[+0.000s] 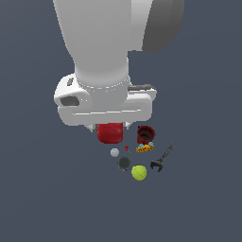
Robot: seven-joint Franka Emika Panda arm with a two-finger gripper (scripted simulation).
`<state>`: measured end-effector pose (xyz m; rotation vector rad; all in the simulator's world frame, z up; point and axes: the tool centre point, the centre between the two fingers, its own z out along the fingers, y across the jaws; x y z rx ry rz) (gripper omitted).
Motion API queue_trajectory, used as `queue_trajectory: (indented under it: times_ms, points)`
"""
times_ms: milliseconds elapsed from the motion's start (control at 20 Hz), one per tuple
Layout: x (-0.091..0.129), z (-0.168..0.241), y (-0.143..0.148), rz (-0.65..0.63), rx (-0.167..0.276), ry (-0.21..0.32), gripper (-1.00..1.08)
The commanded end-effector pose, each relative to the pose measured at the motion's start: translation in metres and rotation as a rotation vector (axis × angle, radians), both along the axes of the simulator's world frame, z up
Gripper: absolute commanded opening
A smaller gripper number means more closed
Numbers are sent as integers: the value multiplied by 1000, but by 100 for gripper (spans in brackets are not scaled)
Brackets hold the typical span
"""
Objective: Pick up a designated object from a clutter of objects.
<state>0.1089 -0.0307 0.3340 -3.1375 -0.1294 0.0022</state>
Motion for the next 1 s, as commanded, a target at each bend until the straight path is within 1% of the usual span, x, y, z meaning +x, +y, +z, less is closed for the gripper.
queue_trajectory:
  times_ms: [0, 200, 450, 950]
  points:
    - [3, 22, -10, 1, -1, -1, -100]
    - [8, 46, -23, 1, -1, -1, -100]
    - [12, 65, -32, 0, -1, -1, -100]
    - [15, 77, -38, 0, -1, -1, -100]
